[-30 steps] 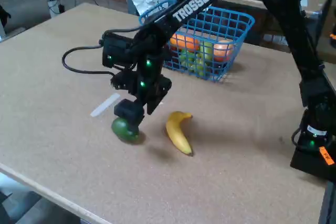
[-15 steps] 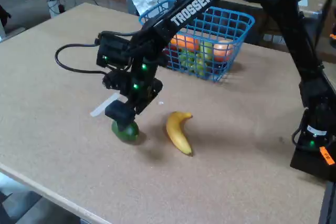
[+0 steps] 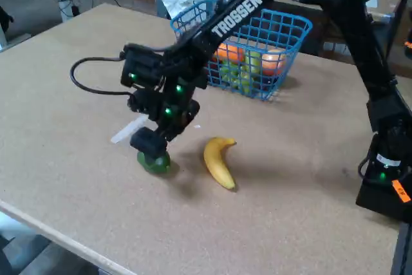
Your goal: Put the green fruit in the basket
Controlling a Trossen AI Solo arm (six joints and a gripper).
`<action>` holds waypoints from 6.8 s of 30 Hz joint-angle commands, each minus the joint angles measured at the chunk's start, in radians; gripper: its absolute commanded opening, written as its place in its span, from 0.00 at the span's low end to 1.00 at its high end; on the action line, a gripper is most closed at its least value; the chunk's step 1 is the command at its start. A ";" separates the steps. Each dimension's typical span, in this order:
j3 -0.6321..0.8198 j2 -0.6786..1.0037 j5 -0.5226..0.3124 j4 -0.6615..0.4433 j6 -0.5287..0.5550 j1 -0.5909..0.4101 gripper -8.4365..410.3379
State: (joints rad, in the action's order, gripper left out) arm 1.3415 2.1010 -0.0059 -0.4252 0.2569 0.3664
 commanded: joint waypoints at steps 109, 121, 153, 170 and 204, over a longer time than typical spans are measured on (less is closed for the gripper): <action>-0.125 -0.401 -0.238 0.049 0.002 0.015 0.41; -0.125 -0.610 -0.248 -0.047 0.000 -0.175 0.41; 0.016 -0.437 -0.008 0.011 -0.127 -0.826 0.41; 0.216 -0.131 -0.077 0.021 -0.100 -0.827 0.41; 0.216 -0.143 -0.032 0.009 -0.126 -0.862 0.96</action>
State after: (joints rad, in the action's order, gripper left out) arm 1.5566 1.9694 -0.0925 -0.4007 0.1349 -0.4953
